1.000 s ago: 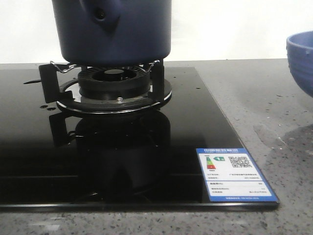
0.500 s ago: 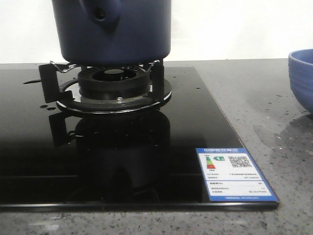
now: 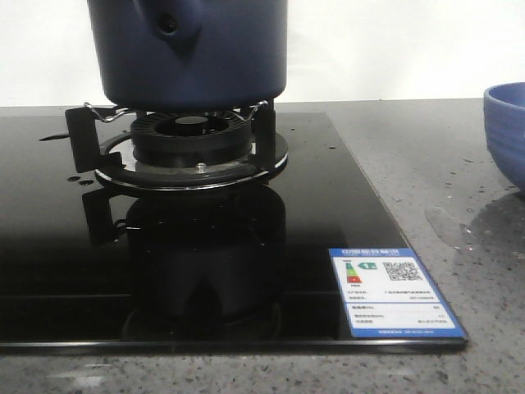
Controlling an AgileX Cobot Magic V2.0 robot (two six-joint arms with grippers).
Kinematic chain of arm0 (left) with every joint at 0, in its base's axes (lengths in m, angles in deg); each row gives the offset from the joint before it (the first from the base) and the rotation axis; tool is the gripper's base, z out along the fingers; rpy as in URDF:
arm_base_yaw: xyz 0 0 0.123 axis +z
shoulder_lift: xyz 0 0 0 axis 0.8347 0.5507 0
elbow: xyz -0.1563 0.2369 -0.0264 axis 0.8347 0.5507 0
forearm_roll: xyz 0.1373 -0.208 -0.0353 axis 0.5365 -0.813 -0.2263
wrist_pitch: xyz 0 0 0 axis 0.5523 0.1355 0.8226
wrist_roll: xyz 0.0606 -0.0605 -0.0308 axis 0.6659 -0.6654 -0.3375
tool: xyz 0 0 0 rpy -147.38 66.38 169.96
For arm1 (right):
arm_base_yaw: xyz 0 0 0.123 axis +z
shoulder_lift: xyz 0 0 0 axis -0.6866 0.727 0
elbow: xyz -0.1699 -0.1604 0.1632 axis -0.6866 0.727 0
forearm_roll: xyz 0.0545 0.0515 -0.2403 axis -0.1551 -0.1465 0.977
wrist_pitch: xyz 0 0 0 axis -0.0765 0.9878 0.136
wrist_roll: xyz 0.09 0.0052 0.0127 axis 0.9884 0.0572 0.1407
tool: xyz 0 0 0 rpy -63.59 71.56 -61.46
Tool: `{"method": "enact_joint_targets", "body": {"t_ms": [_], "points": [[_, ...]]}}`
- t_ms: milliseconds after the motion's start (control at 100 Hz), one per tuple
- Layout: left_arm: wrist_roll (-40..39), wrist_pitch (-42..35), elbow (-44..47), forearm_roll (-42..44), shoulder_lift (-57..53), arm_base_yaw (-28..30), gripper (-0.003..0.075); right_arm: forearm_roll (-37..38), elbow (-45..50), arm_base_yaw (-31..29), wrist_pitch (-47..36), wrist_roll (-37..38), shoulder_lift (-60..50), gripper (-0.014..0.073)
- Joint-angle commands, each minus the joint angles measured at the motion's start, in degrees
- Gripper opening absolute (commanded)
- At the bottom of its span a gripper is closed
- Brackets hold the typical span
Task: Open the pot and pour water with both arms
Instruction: 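Lower the glass lid onto the saucepan with left gripper and release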
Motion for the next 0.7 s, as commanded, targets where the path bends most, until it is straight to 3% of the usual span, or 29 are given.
{"method": "enact_joint_targets", "body": {"t_ms": [0,690], "points": [[0.19,2.39,-3.87,-4.41,-0.05,-0.49,0.0241,-0.92,-2.12,-0.21,-2.56,-0.35,-2.54,-0.0062],[-3.06,-1.43,-5.70,-4.41,4.85,-0.49,0.0240,-0.72,-2.12,-0.10,-1.39,-0.46,-5.52,-0.0062]]}}
